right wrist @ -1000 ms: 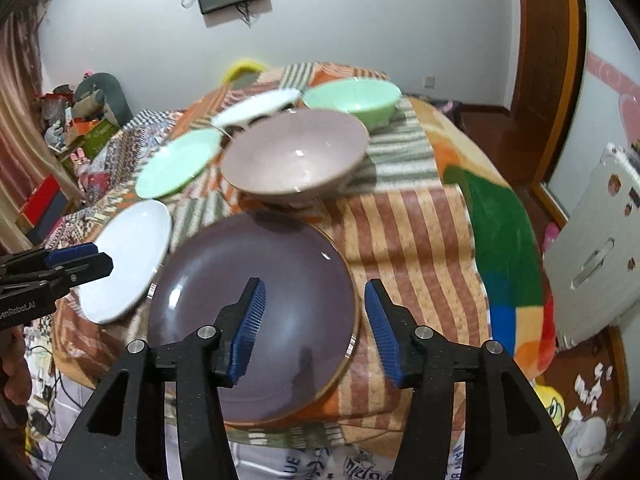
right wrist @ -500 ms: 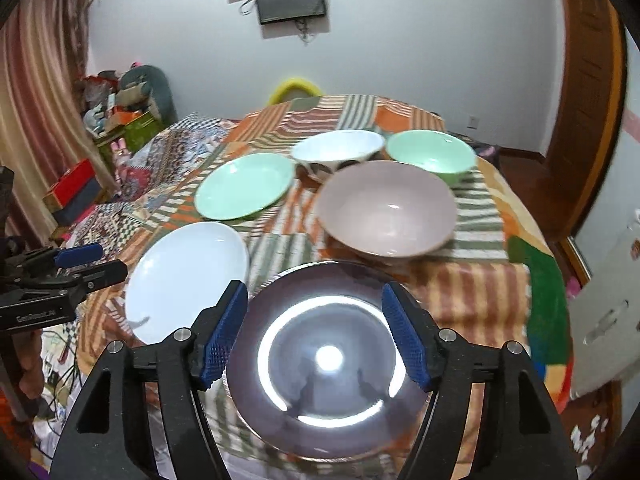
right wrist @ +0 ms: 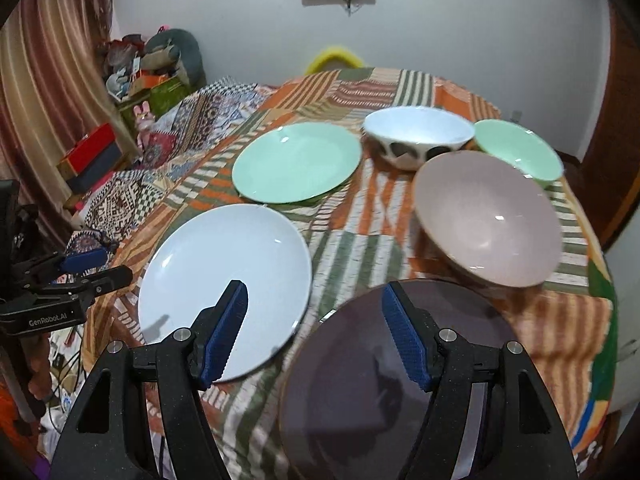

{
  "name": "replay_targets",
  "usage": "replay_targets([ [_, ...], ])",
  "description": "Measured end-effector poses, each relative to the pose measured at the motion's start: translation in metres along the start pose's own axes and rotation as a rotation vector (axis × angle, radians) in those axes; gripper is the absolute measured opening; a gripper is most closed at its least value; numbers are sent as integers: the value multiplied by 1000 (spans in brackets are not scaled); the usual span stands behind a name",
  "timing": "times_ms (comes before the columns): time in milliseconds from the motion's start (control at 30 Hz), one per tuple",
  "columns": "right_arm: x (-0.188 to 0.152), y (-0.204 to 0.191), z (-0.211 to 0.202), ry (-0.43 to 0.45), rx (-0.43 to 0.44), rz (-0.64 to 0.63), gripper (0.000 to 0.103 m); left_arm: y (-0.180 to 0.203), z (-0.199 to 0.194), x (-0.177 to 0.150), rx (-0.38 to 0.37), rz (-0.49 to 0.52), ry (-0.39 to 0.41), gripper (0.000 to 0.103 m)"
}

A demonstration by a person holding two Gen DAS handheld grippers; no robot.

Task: Organize plates and bowls
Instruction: 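Close the left tool on the white plate rim while the right tool grips it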

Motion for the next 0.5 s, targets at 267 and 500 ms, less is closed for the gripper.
replay_targets([
  [267, -3, -3, 31, -70, 5, 2, 52, -18, 23, -3, -38, -50, -22, 47],
  [500, -7, 2, 47, -114, 0, 2, 39, -20, 39, -6, -55, -45, -43, 30],
])
Point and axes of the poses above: each gripper's, at about its wrist camera, not at the fingertips, and z roughly the way its jaws point, y to its right, x to its top, the point moved 8 cm from there along z, roughly the way its jaws point, and after that the axes turned 6 degrees about z, right-handed, at the moved point
